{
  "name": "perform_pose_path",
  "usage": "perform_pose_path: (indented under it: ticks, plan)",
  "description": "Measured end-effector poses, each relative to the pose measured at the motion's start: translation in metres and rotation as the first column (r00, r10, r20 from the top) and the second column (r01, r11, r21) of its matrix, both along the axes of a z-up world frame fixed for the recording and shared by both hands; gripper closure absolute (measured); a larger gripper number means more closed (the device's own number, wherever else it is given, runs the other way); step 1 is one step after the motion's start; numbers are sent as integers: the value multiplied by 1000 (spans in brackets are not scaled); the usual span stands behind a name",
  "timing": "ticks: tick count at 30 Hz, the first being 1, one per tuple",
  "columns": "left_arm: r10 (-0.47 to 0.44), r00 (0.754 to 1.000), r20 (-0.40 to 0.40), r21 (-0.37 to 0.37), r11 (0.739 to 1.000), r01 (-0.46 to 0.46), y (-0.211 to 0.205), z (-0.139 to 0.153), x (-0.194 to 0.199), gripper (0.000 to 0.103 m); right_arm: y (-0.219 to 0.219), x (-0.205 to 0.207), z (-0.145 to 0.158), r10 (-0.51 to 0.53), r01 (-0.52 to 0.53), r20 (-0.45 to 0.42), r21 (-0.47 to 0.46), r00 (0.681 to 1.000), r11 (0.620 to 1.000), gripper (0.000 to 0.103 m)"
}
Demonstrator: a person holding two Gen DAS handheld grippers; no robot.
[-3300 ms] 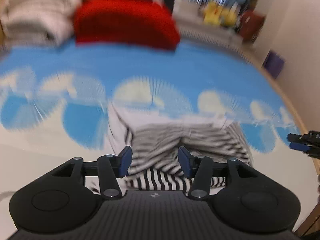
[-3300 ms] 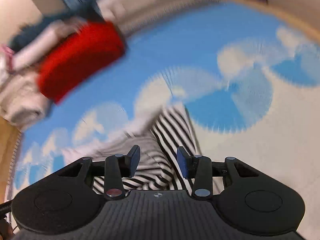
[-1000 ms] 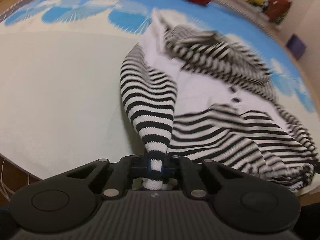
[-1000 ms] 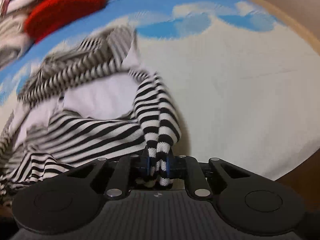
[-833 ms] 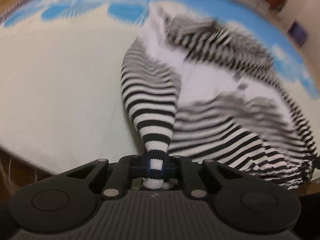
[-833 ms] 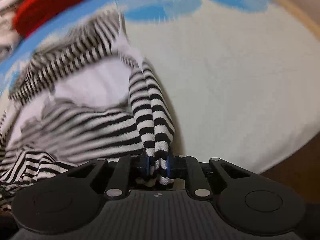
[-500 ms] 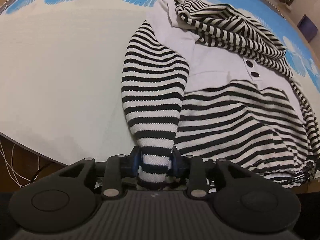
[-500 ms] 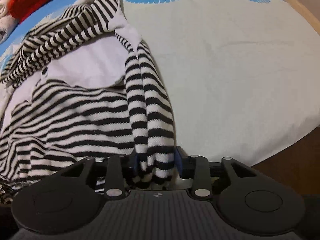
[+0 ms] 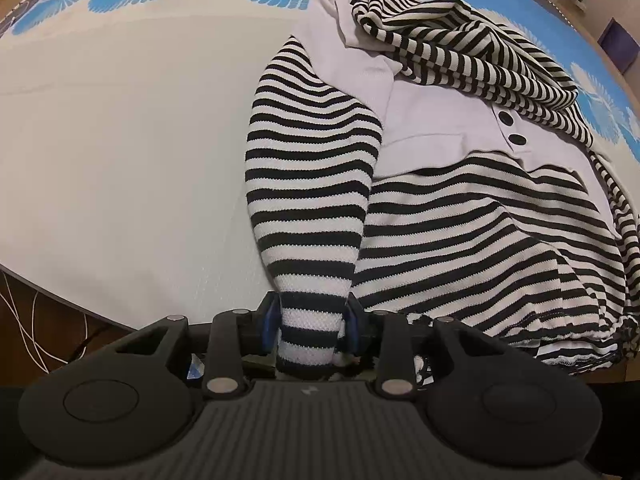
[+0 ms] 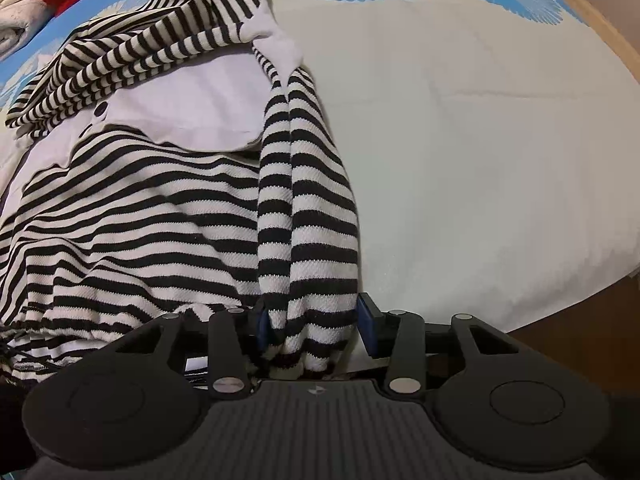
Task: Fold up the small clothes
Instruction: 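Grasp the striped sleeve cuff with both grippers together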
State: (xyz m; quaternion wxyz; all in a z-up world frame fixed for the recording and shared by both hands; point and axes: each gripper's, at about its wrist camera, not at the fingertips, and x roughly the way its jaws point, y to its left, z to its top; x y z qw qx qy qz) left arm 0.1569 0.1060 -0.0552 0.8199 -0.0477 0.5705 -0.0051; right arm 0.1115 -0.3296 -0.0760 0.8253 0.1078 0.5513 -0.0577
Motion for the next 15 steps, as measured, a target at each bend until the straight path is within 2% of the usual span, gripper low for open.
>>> perform_pose_path:
  ticks: [5,12,15]
  plan:
    - [6,1000,12,-13,1000,-6,2,3,0,71,2,-1,1,5,-5,4,0,1000,1000,60]
    - [-17,1000,-5,12,1000,17,-3,-2,1,71,6,-1,1,21,-21,6,-11,1000,1000,60]
    - [-19,1000,-10,15,1000,19,-5,-3,2,71,6,-1,3,19,-19,22,-8,1000,1000,69]
